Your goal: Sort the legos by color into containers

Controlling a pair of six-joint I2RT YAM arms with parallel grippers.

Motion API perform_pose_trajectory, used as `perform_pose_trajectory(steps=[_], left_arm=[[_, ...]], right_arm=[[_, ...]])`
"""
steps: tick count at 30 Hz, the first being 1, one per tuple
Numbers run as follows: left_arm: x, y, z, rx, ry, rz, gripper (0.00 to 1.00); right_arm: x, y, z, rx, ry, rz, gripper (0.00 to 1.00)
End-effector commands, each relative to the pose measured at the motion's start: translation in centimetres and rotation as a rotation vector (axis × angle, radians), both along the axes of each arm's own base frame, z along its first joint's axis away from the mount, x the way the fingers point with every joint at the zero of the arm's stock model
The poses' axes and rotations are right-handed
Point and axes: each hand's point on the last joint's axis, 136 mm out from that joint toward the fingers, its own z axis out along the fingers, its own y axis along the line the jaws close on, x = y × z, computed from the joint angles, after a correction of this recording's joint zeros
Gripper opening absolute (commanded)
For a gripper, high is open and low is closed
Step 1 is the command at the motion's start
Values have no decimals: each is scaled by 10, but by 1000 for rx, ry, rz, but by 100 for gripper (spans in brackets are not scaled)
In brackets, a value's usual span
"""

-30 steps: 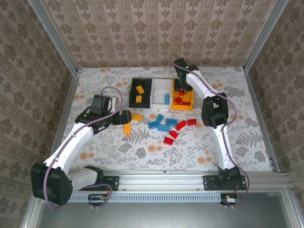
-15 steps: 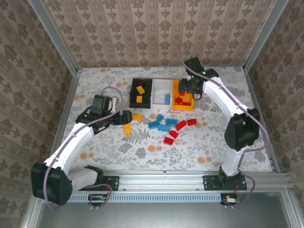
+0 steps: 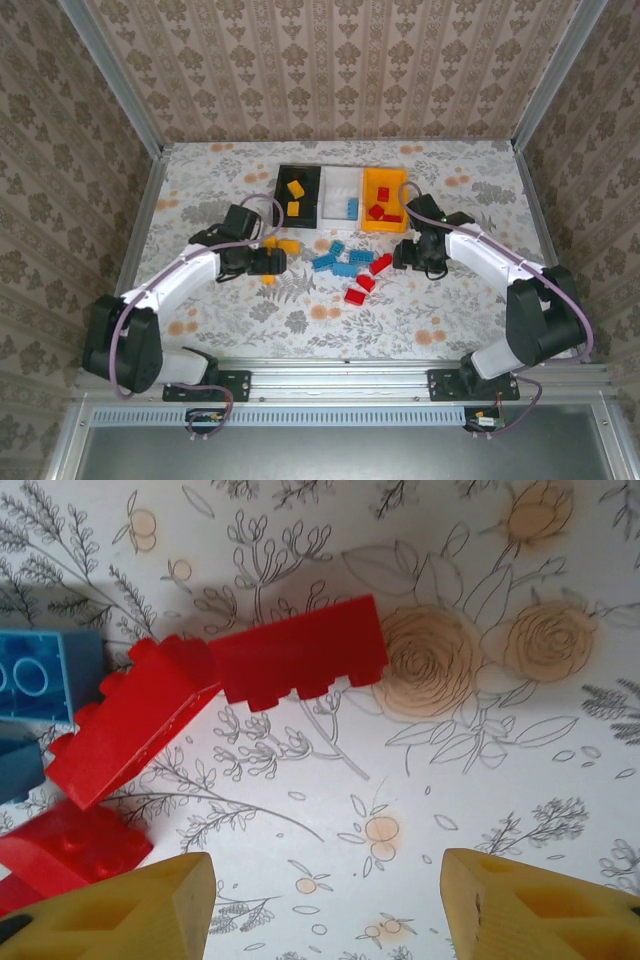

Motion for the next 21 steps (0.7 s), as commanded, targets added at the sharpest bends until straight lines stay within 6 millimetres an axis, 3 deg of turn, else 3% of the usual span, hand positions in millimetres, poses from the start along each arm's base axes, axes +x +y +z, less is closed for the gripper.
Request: perform_pose_trajectory(steps=[1, 11, 21], left_arm=[[0, -2, -7, 63, 16, -4, 89], [0, -3, -38, 126, 80, -8, 81], [6, -6, -65, 151, 115, -18, 64]], right_arm=[[8, 11, 9, 72, -56, -14, 63], [8, 15, 12, 100, -65, -7, 63], [7, 17, 9, 114, -60, -18, 63]])
